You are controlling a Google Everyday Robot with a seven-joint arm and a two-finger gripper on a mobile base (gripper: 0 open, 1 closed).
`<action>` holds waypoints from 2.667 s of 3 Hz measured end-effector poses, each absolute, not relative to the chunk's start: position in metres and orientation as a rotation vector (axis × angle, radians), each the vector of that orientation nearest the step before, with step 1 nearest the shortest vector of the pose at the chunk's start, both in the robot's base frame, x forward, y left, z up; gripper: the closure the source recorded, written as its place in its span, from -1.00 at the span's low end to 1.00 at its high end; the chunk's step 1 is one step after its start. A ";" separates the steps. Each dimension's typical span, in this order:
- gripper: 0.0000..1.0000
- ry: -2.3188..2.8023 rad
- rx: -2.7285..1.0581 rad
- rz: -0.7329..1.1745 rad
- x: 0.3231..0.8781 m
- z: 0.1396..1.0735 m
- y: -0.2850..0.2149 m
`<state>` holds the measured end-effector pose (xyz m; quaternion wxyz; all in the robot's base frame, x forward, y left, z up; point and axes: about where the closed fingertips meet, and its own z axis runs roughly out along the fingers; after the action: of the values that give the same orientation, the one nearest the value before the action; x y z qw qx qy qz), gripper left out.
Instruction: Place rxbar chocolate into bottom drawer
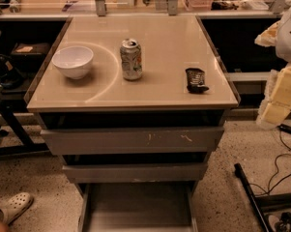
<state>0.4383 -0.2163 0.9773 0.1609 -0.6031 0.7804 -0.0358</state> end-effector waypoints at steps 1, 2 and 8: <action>-1.00 2.229 -1.722 -0.102 0.438 0.977 -0.216; -1.00 2.259 -1.681 -0.108 0.447 0.977 -0.215; -1.00 2.580 -1.321 -0.017 0.583 0.894 -0.153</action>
Offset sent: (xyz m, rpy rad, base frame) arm 0.0651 0.0079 -0.0082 0.0217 0.0224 -0.2727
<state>0.5826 -0.1531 0.8936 0.1211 -0.4524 0.8836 -0.0060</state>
